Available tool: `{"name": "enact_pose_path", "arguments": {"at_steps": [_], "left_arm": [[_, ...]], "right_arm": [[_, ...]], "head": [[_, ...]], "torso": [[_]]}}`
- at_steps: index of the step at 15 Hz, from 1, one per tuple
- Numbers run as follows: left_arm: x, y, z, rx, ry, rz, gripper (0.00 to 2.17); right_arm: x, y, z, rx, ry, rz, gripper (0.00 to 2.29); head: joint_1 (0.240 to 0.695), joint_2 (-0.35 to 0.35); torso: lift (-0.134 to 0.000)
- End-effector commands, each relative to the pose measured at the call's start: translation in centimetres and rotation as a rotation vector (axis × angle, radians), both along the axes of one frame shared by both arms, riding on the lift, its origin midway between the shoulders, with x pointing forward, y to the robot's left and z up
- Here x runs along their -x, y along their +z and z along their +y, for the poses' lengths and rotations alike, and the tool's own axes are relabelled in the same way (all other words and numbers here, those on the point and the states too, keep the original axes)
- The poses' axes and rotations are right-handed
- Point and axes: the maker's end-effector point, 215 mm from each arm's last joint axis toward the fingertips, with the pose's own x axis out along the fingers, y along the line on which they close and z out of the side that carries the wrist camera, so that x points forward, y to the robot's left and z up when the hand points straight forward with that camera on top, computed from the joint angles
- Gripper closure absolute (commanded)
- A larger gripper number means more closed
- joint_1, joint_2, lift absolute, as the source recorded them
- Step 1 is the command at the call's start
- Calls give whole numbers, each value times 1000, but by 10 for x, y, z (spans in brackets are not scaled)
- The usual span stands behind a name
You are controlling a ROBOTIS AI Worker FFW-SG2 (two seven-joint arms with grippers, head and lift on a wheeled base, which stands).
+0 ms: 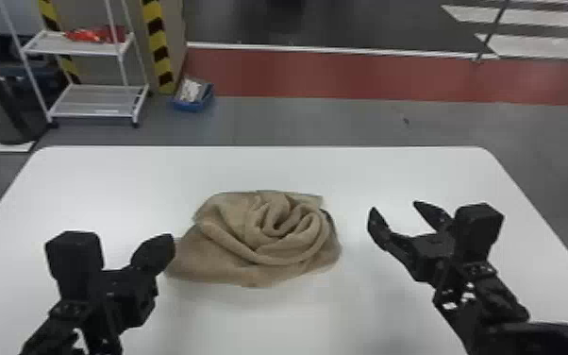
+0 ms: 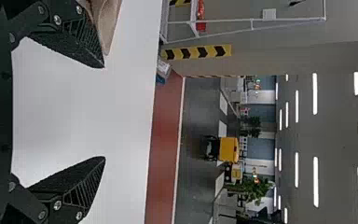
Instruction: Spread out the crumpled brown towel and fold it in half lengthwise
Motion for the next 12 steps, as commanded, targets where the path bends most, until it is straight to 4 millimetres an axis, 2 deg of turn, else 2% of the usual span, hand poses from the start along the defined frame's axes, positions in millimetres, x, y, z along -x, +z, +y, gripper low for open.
{"name": "enact_pose_path", "arguments": {"at_steps": [1, 2, 4, 8, 10, 11, 12], "left_arm": [[0, 2, -3, 2, -3, -8, 1885], [0, 3, -2, 1, -2, -10, 1885], [0, 5, -3, 5, -5, -13, 1885], [0, 5, -2, 5, -3, -13, 1885], [0, 5, -3, 7, -5, -12, 1885], [0, 5, -3, 6, -5, -12, 1885], [0, 4, -2, 5, -2, -11, 1885]], "right_arm": [[-28, -6, 17, -18, 30, 14, 211], [-43, -7, 27, -41, 49, 19, 211], [-57, -18, 48, -68, 99, 68, 211], [-67, -38, 84, -151, 200, 152, 221], [-69, -54, 96, -163, 234, 223, 323], [-71, -55, 102, -163, 247, 227, 346], [-72, -56, 106, -167, 259, 235, 475]], "head": [[695, -59], [695, -44], [695, -30], [695, 12], [695, 40], [695, 47], [695, 51]], "torso": [[-124], [-124], [-124], [-124], [-124], [-124], [-124]]}}
